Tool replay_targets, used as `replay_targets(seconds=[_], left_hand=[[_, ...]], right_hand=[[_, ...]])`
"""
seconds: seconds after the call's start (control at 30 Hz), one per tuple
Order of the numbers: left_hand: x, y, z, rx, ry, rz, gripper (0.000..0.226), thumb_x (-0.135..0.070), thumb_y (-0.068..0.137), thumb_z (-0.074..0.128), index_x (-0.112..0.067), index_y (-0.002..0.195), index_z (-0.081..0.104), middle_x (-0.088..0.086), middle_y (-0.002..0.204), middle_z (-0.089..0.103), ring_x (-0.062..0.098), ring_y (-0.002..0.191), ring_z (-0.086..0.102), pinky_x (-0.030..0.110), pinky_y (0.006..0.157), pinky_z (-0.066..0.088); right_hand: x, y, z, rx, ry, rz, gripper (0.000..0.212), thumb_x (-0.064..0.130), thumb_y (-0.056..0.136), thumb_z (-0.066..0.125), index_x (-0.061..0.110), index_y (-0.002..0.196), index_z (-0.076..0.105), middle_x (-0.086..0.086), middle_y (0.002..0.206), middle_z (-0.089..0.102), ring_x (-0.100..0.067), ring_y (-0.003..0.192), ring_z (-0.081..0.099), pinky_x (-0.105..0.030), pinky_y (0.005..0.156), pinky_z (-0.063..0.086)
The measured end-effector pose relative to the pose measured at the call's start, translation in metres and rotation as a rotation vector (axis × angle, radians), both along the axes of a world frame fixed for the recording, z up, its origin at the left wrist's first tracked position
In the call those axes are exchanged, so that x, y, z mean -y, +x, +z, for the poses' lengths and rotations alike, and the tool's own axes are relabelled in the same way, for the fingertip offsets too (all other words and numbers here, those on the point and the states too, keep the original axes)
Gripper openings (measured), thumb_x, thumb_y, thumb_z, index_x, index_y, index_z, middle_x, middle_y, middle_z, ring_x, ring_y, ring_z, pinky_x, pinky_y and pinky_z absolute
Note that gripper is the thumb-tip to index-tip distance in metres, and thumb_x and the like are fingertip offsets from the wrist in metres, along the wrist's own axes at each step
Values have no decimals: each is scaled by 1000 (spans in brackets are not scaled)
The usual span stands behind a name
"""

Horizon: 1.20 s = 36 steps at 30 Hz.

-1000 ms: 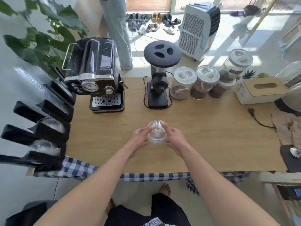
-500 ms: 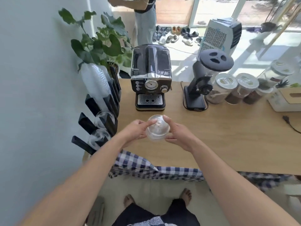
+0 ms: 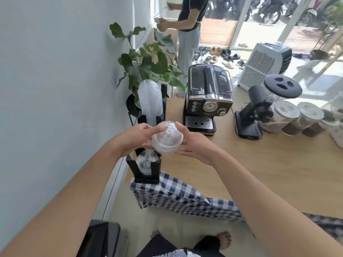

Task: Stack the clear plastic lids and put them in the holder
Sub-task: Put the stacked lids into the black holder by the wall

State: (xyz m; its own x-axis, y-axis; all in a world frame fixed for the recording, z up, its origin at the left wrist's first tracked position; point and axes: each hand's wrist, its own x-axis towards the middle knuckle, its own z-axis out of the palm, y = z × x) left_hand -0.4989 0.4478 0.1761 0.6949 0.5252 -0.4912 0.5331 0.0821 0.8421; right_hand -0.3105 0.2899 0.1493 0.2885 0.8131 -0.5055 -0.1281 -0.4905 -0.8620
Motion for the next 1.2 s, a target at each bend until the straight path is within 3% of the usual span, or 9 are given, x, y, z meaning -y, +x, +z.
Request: replay_targets(seconds=[0.1,0.2,0.37,0.5,0.73,0.87,1.0,1.2], left_hand=[[-5,-25,9,20,-16,43,78,-68,85,84,-10,133,65,8,125,80,13,113,80,32,106,60],[-10,-42,9,10,-4,60,76,-67,87,82,-9,133,65,8,119,84,14,110,81,33,107,59],[-17,-62,-2,-84,74,116,88,-88,76,79,-22,131,65,4,125,78,18,115,76,43,107,60],[-18,-65,-12,-148,69,141,84,-87,79,75,-24,133,64,-1,125,75,16,120,68,49,110,57],[-20,-63,-47,-199,24,119,86,-90,81,72,-22,134,65,-2,127,75,14,125,65,50,110,53],[-24,-61,-67,-227,-12,114,108,-97,71,70,-19,145,63,2,141,71,22,136,60,46,105,48],[-27,-61,-83,-234,-59,104,132,-104,56,71,-18,156,58,3,155,65,25,148,54,52,116,43],[-29,-64,-108,-259,-101,116,118,-87,76,71,-14,165,48,8,168,53,31,156,46,53,124,40]], right_hand=[[-16,-15,2,28,5,47,88,86,92,63,16,145,71,-4,127,83,-16,112,82,-38,112,60],[-30,-27,-1,60,-8,75,99,91,88,63,13,149,68,-6,130,82,-14,114,81,-37,112,60],[-44,-41,-11,129,-83,115,107,105,75,56,21,138,76,3,125,83,-14,118,78,-45,111,57],[-47,-46,-20,118,-159,115,107,106,74,56,23,139,73,2,123,83,-16,118,77,-49,111,56],[-49,-54,-48,38,-230,59,109,100,76,61,17,146,71,-1,135,78,-20,124,72,-51,116,54],[-50,-60,-62,-12,-248,6,115,98,72,64,14,151,66,-3,140,76,-22,126,71,-48,114,55],[-52,-63,-73,-63,-253,-36,112,91,75,70,11,153,62,-5,145,72,-24,130,68,-49,116,54],[-54,-74,-78,-41,-276,-45,90,72,95,69,11,160,55,-5,149,63,-24,131,64,-40,101,56]])
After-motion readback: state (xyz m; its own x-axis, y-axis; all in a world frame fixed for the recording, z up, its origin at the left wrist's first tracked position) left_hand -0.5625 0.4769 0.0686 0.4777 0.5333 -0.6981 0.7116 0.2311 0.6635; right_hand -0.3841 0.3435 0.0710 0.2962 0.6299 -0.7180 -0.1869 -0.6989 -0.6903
